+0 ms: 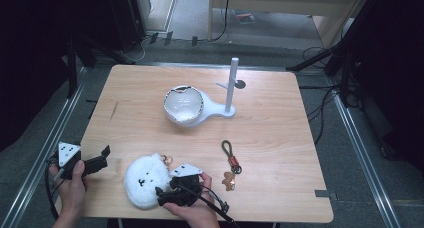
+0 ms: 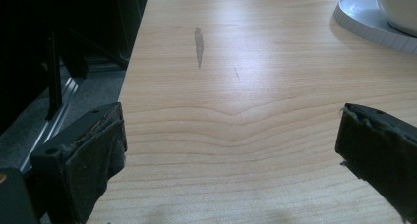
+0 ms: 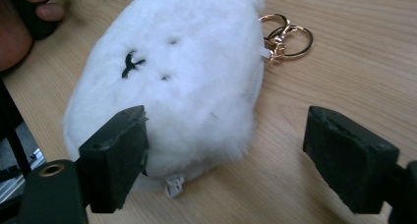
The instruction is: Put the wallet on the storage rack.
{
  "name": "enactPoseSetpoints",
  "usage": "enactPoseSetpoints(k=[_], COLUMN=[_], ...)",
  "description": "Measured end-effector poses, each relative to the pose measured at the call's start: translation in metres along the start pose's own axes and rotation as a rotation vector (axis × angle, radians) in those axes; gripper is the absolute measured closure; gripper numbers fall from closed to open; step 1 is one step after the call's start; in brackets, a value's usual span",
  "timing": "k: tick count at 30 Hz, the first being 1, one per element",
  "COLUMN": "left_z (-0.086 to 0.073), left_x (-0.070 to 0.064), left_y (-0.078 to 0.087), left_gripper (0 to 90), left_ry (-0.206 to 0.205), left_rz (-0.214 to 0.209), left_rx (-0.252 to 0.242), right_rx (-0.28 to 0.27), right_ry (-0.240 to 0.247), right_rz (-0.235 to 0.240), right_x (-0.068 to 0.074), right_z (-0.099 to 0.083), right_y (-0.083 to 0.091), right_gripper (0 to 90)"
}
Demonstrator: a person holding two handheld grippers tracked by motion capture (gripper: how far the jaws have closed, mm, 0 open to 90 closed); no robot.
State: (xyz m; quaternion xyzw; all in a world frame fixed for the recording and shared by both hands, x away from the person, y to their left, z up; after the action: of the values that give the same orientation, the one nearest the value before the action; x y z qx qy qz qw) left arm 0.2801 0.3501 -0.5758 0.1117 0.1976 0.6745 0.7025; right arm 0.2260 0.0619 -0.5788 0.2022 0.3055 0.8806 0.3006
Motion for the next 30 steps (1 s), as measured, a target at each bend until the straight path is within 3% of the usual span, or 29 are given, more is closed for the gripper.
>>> enactPoseSetpoints(k=[7,11,12,15,16,20,21,24,25,28,30], left_z=[0.000,0.000,0.000,0.000,0.000,0.000,0.000,-0.001,-0.001,-0.001,-0.001], left_x=[0.000,0.000,0.000,0.000,0.000,-0.001,-0.001,-0.001,-0.001,-0.001,-0.001], left_y=[0.000,0.000,0.000,0.000,0.000,0.000,0.000,0.000,0.000,0.000,0.000], left_gripper=[0.0,0.0,0.0,0.0,0.0,0.0,0.0,0.0,0.0,0.0,0.0], left_ry=[-0.005,-0.004,-0.004,-0.002,-0.003,-0.006,-0.006,-0.009,-0.008,-0.005,-0.006], left_rz=[-0.003,-0.005,-0.005,-0.007,-0.007,-0.005,-0.005,-0.003,-0.003,-0.003,-0.004], left_rx=[0.000,0.001,0.002,0.003,0.004,0.002,0.002,0.005,0.006,0.008,0.007], right_rx=[-0.003,-0.002,-0.003,-0.004,-0.012,-0.011,-0.011,-0.024,-0.024,-0.026,-0.028], right_ry=[-0.021,-0.002,0.026,0.047,0.078,0.083,0.083,0.078,0.078,0.066,0.058], right_rz=[-0.006,-0.019,-0.050,-0.073,-0.075,-0.061,-0.061,-0.031,-0.031,-0.007,0.000], right_x=[0.009,0.013,0.015,0.016,0.020,0.022,0.022,0.022,0.022,0.020,0.019], right_z=[0.000,-0.001,-0.002,-0.003,-0.004,-0.005,-0.005,-0.005,-0.005,-0.003,-0.002], right_y=[-0.012,-0.017,-0.018,-0.019,-0.019,-0.018,-0.018,-0.018,-0.018,-0.019,-0.018], right_gripper=[15.2,17.8,20.1,22.5,31.2,40.6,40.6,56.1,56.1,71.2,76.0])
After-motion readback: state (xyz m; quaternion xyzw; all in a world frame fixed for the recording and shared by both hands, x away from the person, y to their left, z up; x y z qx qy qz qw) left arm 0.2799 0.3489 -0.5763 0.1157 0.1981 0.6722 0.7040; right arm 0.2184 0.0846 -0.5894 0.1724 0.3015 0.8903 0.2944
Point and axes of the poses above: each handheld gripper's, and its own axes: y roughly backward along the jaws, z roughly out of its top, x roughly to its left, the point moved 6 cm from there along -y, roughly forward along the jaws, and after that the axes turned 7 degrees about y, right-handed, at the moved point
